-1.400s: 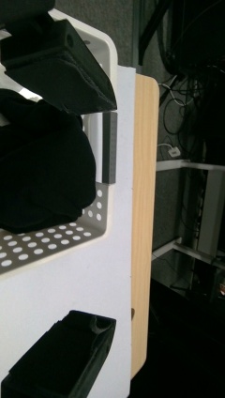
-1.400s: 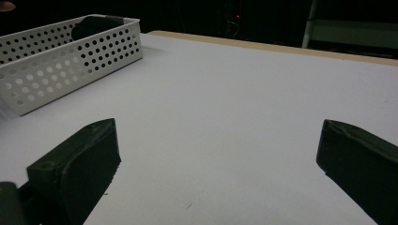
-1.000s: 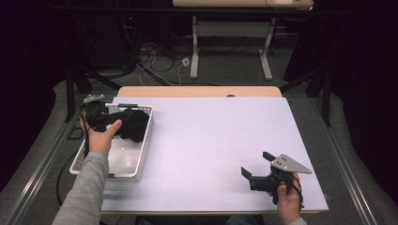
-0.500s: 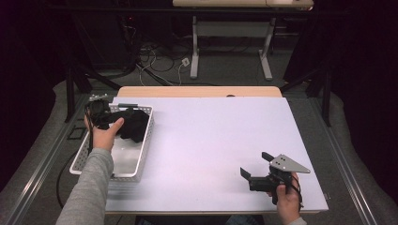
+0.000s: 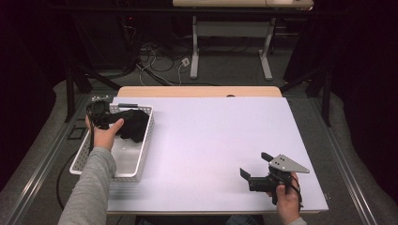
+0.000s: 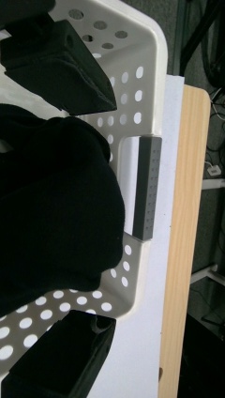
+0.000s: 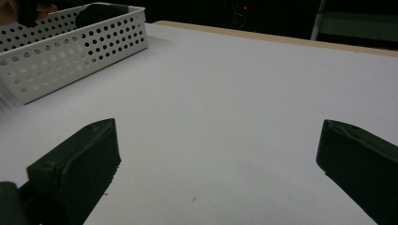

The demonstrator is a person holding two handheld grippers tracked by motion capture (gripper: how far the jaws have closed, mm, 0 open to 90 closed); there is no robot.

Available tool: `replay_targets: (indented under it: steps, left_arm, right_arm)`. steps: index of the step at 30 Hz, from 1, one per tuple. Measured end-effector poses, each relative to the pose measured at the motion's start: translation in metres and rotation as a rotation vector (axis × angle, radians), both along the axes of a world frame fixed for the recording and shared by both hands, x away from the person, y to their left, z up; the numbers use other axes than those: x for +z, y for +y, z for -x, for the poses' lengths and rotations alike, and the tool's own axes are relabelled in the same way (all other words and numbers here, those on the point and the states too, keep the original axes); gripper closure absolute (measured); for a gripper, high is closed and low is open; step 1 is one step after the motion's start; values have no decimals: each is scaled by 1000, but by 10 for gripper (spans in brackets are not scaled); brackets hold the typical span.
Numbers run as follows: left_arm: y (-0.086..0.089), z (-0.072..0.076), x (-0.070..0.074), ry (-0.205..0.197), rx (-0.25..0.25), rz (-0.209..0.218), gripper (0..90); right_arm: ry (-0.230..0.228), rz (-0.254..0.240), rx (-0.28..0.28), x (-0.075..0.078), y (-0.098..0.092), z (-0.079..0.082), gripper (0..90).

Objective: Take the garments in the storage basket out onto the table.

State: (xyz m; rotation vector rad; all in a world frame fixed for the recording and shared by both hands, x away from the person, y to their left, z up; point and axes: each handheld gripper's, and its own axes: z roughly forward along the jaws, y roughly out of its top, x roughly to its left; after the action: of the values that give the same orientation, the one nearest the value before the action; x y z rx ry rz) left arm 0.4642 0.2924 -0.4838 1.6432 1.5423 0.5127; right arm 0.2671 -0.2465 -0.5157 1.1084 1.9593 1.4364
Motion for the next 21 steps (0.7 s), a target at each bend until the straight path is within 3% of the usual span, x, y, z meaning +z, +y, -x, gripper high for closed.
replay_targets:
  steps: [6,21]
  left_arm:
    - [-1,-4,-8,36,-12,-36,6]
    - [-2,-9,-15,76,-31,-51,3]
  right_arm:
    - [3,6,0,0,0,0,0]
    - [5,4,4,0,-1,0,0]
